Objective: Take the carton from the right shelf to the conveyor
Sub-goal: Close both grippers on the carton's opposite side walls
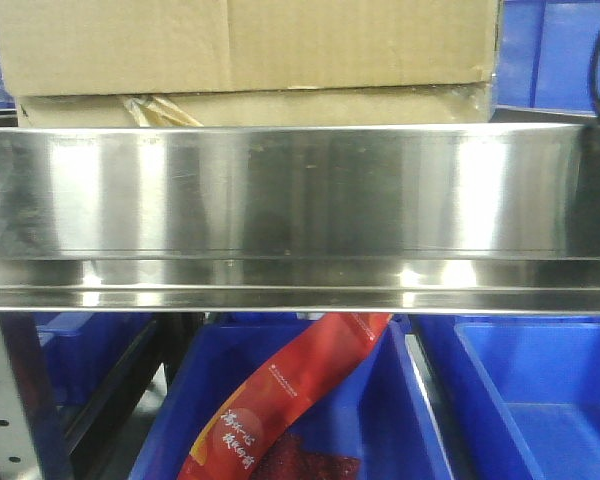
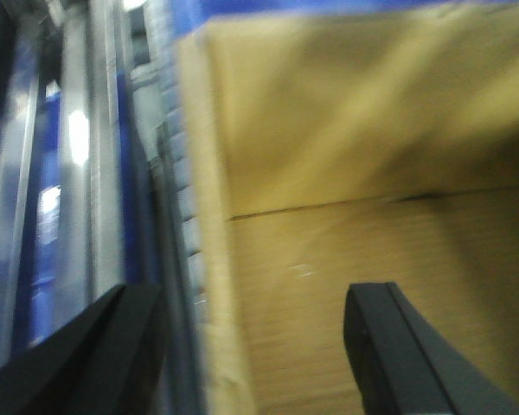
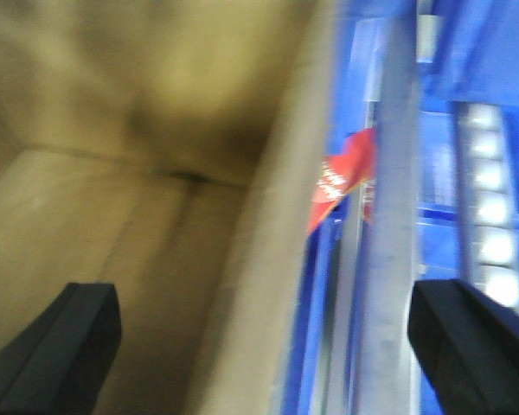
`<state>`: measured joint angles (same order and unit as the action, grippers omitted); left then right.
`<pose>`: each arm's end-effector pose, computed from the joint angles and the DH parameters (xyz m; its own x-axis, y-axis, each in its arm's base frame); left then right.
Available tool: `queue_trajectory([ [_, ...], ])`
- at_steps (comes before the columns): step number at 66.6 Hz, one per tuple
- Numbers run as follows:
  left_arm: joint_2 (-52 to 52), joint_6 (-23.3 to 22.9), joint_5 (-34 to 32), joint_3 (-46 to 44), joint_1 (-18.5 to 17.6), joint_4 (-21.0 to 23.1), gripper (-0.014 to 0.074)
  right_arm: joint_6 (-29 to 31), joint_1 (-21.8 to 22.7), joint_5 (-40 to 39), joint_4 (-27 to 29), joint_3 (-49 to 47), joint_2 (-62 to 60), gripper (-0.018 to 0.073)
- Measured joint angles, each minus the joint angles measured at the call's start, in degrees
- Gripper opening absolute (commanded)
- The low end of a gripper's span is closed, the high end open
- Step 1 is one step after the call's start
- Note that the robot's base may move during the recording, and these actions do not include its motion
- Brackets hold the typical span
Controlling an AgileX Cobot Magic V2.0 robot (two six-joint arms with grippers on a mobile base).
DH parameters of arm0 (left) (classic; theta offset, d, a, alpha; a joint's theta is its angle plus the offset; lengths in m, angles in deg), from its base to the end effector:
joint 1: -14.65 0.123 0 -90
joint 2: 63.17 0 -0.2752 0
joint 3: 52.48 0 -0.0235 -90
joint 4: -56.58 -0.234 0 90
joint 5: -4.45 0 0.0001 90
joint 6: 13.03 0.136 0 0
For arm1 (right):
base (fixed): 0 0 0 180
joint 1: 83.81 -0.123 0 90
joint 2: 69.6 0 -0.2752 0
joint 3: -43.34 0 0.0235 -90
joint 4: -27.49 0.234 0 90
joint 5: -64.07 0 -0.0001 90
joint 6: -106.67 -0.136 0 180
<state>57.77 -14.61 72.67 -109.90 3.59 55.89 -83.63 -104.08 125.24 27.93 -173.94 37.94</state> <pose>0.4340 -0.0833 0.3938 -0.6574 0.1050 -0.7462 0.1685 0.9857 -0.0098 0.3722 0.1384 0.3965 -0.6744 -0.0546 -0.7364 -0.2320 0.9624 0.1412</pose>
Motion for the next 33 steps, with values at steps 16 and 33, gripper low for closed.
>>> queue_trajectory([
  [16,1.5,0.0,0.0,0.0,0.0,-1.9,0.0353,-0.1,0.0,-0.5,0.6,-0.1,0.7,0.0559],
  [33,2.2,0.0,0.0,0.0,0.0,-2.0,0.0301,-0.3,0.0,-0.5,1.1,-0.1,4.4,0.0448],
])
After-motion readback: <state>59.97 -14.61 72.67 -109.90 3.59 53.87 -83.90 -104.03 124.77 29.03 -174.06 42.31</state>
